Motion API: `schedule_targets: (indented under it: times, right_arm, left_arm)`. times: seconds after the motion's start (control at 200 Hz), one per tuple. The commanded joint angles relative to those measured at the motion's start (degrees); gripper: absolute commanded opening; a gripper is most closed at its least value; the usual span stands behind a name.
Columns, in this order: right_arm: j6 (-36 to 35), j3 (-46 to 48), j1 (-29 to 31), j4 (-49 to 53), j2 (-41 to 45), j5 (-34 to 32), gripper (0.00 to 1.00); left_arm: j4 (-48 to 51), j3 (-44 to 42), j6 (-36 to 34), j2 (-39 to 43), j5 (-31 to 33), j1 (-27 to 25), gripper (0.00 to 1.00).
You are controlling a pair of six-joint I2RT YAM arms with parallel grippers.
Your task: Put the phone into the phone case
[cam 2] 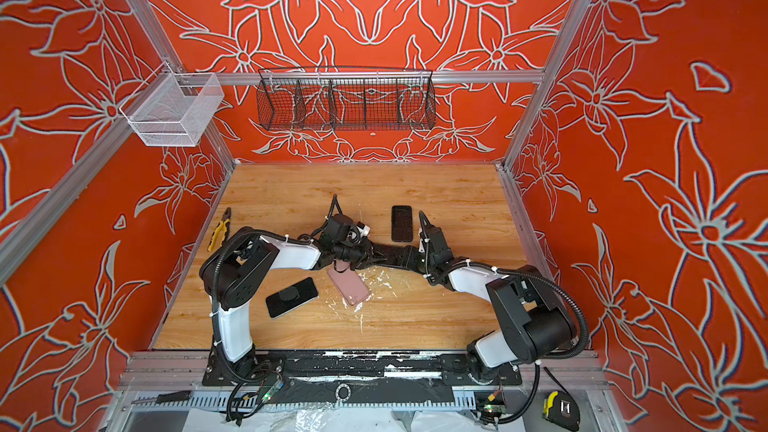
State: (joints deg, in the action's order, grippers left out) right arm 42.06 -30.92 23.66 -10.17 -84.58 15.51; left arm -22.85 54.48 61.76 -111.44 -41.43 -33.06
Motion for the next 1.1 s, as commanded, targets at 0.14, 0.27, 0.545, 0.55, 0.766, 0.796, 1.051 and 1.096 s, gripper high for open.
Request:
schedule_targets:
  times: [0.14,0.27,0.545,0.55,0.766,0.796,1.051,1.096]
  right_arm:
    - [-0.1,2.5,1.7,9.5,-3.1,3.5,0.57]
    - [-0.1,2.7,1.8,9.6,-2.6,3.5,0.57]
    - [-0.7,1.5,0.8,14.2,4.6,3.2,0.61]
    - [-0.8,1.3,0.8,14.4,5.0,3.2,0.62]
    - [-5.1,-4.6,-3.6,26.1,20.8,2.5,0.69]
    - [-5.7,-5.8,-4.6,27.5,22.7,2.7,0.7]
    - [-6.4,-10.8,-14.3,28.5,29.7,16.5,0.72]
    - [-4.7,-10.1,-16.2,25.2,29.7,21.4,0.72]
  left_arm:
    - [-5.0,3.0,0.3,-0.5,-1.9,-0.7,0.21]
    - [-4.4,3.2,0.0,-0.5,-1.5,-0.7,0.17]
    - [-0.9,3.3,-3.5,2.4,-1.5,0.1,0.08]
    - [-0.8,3.3,-3.6,2.5,-1.5,0.1,0.08]
    - [8.1,6.0,-12.8,8.0,-4.9,2.2,0.07]
    - [10.7,7.0,-14.8,8.8,-5.6,2.5,0.07]
    - [23.7,16.2,-26.2,13.5,-15.3,4.9,0.06]
    - [25.4,17.8,-27.5,14.2,-17.1,5.0,0.06]
